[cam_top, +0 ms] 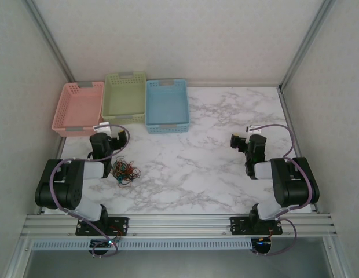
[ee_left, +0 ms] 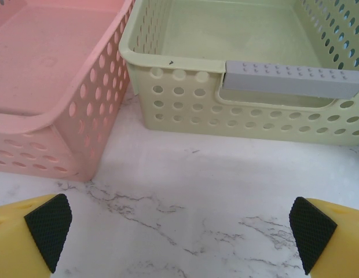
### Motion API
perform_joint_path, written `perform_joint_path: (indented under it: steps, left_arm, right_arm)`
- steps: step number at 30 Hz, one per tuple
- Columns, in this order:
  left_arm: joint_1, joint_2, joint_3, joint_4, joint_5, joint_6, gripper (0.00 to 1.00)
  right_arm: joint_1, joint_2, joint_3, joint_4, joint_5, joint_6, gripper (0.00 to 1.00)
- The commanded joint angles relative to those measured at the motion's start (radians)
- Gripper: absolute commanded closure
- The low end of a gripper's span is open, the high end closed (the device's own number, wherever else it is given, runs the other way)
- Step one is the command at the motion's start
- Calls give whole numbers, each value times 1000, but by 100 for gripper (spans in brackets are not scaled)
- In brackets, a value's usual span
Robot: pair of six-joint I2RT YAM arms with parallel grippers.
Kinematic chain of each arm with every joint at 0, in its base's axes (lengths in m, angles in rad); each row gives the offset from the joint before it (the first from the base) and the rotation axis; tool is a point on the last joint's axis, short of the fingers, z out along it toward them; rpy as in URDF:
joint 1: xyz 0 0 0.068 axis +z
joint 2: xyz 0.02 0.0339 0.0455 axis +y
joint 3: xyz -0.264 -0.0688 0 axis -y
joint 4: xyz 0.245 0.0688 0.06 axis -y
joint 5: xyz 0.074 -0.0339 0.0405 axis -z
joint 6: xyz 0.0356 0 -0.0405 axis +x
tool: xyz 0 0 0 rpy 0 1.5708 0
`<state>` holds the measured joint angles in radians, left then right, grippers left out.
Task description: Untangle the cables
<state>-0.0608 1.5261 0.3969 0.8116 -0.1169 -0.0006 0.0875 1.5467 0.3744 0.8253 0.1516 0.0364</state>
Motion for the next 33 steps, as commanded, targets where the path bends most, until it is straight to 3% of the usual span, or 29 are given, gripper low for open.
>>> perform_joint_path:
  steps: [1,22,25,27,30,33]
  left_arm:
    - [10,11,6,32,-20,-10,0]
    - [5,-2,4,27,-39,-9,0]
    - [-13,-162,90,-283,-93,-25,0]
    - [-14,-290,193,-530,-111,-114,0]
    - [-18,-424,211,-565,-53,-204,0]
    - [-2,-475,270,-654,-129,-441,0]
  right_arm:
    - [-5,-5,20,7,-17,-15,1]
    - [-6,-5,21,4,-20,-15,1]
    - [-7,-5,20,5,-19,-15,1]
    - [-7,-5,21,5,-20,-15,1]
    - [-7,-5,20,5,-21,-16,1]
    - [-6,-5,20,6,-21,-16,1]
